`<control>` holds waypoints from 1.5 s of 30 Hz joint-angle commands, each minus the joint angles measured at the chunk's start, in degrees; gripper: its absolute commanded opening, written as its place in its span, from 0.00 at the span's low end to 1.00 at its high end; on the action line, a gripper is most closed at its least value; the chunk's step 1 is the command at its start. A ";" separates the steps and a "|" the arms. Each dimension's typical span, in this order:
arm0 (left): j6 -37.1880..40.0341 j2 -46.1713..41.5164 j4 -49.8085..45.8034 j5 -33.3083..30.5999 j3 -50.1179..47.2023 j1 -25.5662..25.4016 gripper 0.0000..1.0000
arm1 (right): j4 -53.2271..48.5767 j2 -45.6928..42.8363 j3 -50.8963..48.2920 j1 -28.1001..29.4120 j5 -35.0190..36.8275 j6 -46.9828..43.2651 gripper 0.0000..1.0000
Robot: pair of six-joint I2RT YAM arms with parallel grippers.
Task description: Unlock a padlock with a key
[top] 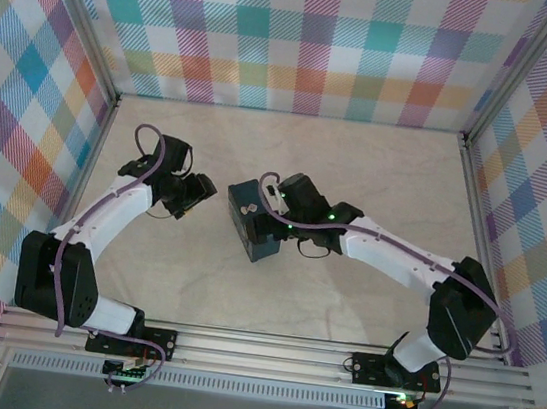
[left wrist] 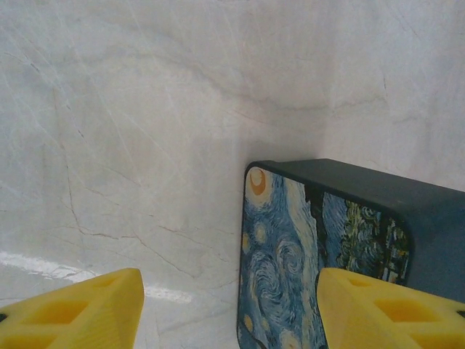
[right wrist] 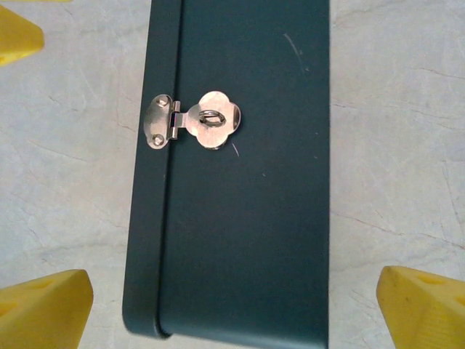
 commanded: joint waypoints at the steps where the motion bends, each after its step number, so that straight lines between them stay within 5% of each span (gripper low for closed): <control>1: 0.73 -0.13 -0.87 -0.85 -0.52 0.94 0.64 | -1.76 1.86 2.08 1.15 1.47 -2.12 1.00; 8: 0.92 -0.83 -1.21 -1.32 -0.56 1.13 0.64 | -4.37 6.63 5.38 2.04 3.76 -0.45 0.99; 19: 1.46 -2.45 -1.62 -0.16 -0.74 1.93 0.64 | 7.53 4.45 -1.77 -3.58 -4.83 8.29 0.71; 29: 0.57 -3.59 -0.31 3.36 -2.10 -0.73 0.64 | 34.71 8.53 -12.65 -19.49 -21.37 22.46 0.71; 36: -1.07 -1.39 2.22 3.36 -0.61 -4.77 0.63 | 43.19 15.39 -10.77 -22.55 -26.17 24.70 0.73; 40: -1.20 4.35 6.05 0.78 2.79 -10.42 0.64 | 44.99 17.93 -9.73 -22.64 -28.21 26.40 0.73; 45: -2.87 12.94 11.76 1.57 7.00 -11.61 0.64 | 45.48 17.91 -11.05 -22.64 -28.08 27.54 0.74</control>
